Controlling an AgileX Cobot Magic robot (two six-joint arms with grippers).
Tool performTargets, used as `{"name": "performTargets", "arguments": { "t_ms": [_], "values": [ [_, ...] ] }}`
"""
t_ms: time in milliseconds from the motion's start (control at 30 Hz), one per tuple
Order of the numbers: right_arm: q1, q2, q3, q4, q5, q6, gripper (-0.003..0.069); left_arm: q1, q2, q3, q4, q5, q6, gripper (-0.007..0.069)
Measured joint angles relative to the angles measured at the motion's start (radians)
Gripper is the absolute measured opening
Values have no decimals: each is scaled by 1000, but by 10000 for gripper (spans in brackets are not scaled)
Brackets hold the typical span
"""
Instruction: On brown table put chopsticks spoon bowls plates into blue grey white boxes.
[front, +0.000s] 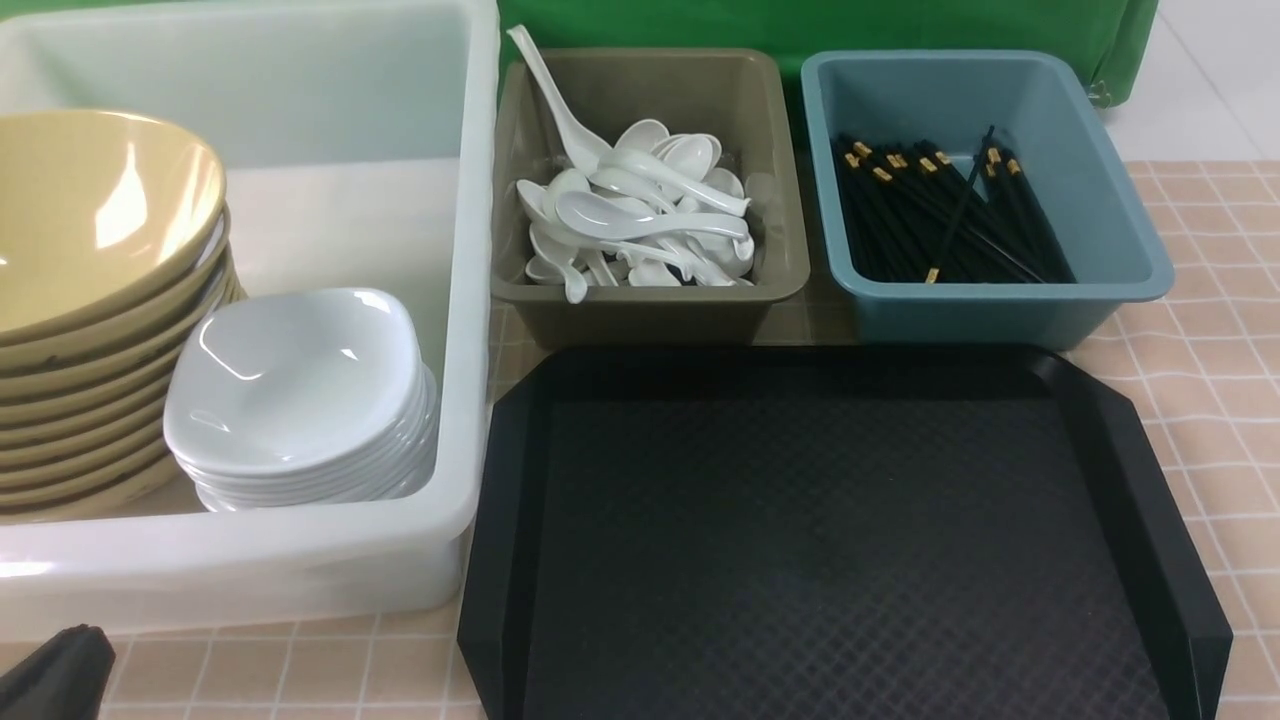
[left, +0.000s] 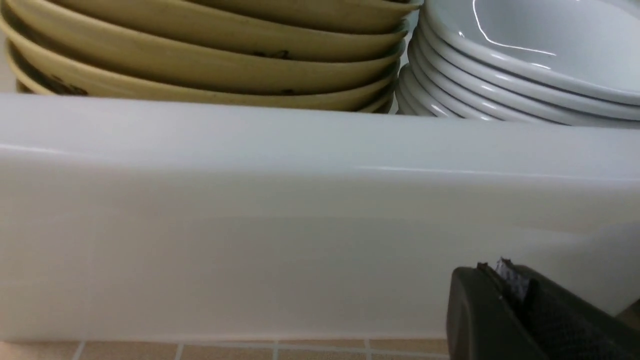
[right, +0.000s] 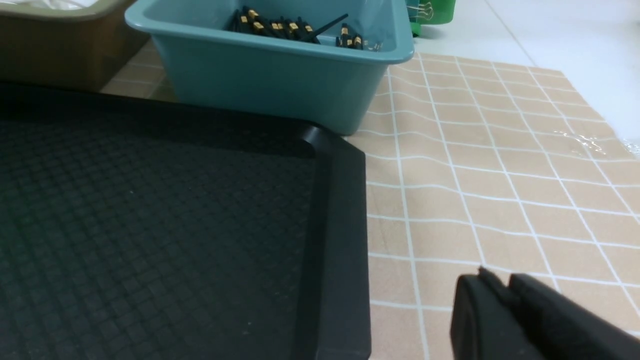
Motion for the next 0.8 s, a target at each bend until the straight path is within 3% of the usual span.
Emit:
{"name": "performTargets", "arguments": {
  "t_ms": [800],
  "values": [
    [0, 0, 0, 0, 0, 0, 142, -10, 0, 0, -3, 0, 7, 7]
  ]
}}
